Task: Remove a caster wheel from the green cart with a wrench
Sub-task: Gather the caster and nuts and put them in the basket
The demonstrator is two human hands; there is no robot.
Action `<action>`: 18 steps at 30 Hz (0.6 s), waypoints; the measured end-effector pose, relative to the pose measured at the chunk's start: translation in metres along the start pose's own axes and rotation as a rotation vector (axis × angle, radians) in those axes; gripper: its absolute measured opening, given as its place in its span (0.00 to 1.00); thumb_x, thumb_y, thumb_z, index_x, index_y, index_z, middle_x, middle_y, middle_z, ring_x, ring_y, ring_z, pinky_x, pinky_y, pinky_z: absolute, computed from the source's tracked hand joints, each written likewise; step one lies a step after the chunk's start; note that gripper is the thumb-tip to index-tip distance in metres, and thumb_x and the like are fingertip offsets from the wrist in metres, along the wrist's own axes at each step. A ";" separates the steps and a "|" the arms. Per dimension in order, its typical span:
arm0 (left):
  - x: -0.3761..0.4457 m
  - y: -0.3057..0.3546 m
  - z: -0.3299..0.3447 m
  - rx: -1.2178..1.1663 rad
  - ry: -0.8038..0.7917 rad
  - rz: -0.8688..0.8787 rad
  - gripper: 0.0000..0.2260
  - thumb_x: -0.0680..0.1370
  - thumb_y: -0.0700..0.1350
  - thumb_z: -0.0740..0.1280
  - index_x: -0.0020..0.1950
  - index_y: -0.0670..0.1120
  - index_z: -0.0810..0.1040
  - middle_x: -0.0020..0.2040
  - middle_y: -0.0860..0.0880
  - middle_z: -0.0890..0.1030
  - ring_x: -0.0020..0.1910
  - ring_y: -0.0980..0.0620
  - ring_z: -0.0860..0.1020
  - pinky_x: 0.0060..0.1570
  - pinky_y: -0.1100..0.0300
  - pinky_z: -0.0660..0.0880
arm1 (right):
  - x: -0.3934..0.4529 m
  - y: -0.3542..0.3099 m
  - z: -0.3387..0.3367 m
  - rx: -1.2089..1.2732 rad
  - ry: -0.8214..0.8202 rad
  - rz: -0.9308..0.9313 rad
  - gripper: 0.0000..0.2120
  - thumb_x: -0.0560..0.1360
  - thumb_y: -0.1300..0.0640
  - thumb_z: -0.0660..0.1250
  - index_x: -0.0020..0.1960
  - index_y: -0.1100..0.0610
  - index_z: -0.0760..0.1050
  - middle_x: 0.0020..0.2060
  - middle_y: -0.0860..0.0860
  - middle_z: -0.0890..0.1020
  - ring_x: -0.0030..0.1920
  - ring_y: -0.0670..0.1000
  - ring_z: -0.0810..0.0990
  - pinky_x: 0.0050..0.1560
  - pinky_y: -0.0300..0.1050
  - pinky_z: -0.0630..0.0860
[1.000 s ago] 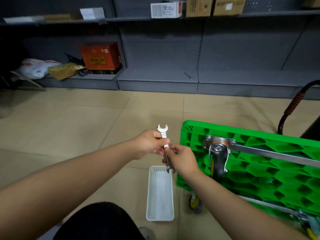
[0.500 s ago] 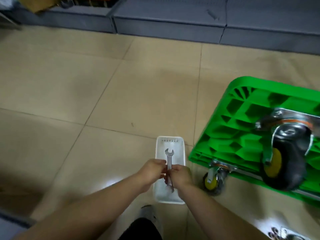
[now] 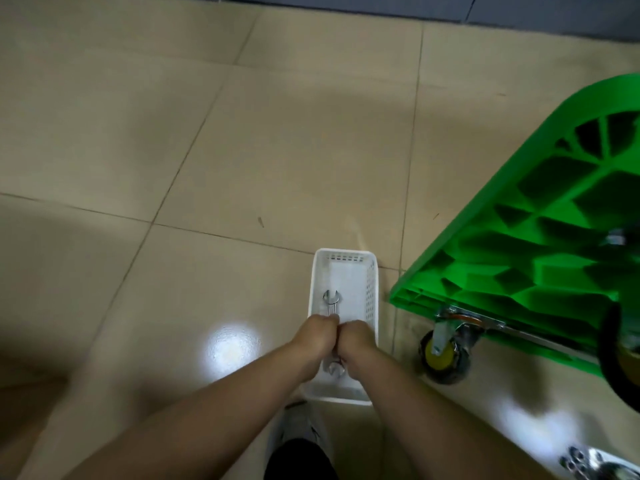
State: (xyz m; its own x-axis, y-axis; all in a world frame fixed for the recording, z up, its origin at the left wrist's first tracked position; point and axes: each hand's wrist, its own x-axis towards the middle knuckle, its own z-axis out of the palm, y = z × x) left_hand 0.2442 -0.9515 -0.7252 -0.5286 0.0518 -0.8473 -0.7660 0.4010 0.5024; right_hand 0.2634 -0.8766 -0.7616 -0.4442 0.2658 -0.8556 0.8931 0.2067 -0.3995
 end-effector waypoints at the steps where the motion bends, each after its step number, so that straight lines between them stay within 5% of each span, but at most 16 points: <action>1: -0.001 0.001 -0.001 0.000 0.000 -0.002 0.15 0.83 0.43 0.60 0.56 0.33 0.81 0.46 0.33 0.82 0.47 0.37 0.82 0.45 0.54 0.74 | -0.010 -0.003 -0.005 0.003 0.013 -0.004 0.10 0.80 0.65 0.61 0.49 0.66 0.81 0.39 0.58 0.83 0.39 0.57 0.82 0.39 0.46 0.80; 5: -0.025 0.020 -0.007 -0.042 0.001 -0.019 0.12 0.83 0.41 0.58 0.42 0.42 0.76 0.32 0.46 0.73 0.31 0.51 0.68 0.35 0.59 0.65 | -0.040 -0.016 -0.028 -0.019 0.058 -0.058 0.06 0.78 0.62 0.63 0.45 0.61 0.78 0.40 0.57 0.80 0.38 0.55 0.77 0.30 0.39 0.68; 11: -0.101 0.073 -0.025 -0.016 -0.062 0.091 0.10 0.83 0.39 0.57 0.44 0.41 0.75 0.38 0.43 0.74 0.38 0.47 0.72 0.37 0.59 0.67 | -0.105 -0.056 -0.070 0.097 0.079 -0.230 0.08 0.78 0.62 0.64 0.40 0.61 0.76 0.41 0.59 0.83 0.40 0.59 0.83 0.46 0.53 0.84; 15: -0.163 0.114 -0.036 0.012 -0.034 0.214 0.12 0.83 0.38 0.57 0.42 0.41 0.74 0.37 0.43 0.76 0.37 0.46 0.73 0.39 0.56 0.70 | -0.163 -0.085 -0.101 0.064 0.111 -0.386 0.11 0.78 0.58 0.63 0.44 0.64 0.79 0.40 0.61 0.85 0.36 0.59 0.85 0.31 0.46 0.80; 18: -0.210 0.135 -0.034 0.005 -0.049 0.261 0.11 0.83 0.36 0.56 0.44 0.39 0.75 0.38 0.42 0.77 0.41 0.42 0.77 0.48 0.51 0.76 | -0.207 -0.089 -0.120 0.150 0.106 -0.438 0.10 0.78 0.58 0.64 0.42 0.63 0.77 0.37 0.59 0.83 0.32 0.59 0.83 0.32 0.47 0.82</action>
State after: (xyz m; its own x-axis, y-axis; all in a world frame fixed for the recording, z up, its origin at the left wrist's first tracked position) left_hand 0.2394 -0.9392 -0.4738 -0.6895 0.1981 -0.6967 -0.6045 0.3724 0.7041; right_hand 0.2677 -0.8366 -0.5095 -0.7791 0.2802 -0.5608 0.6171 0.1848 -0.7649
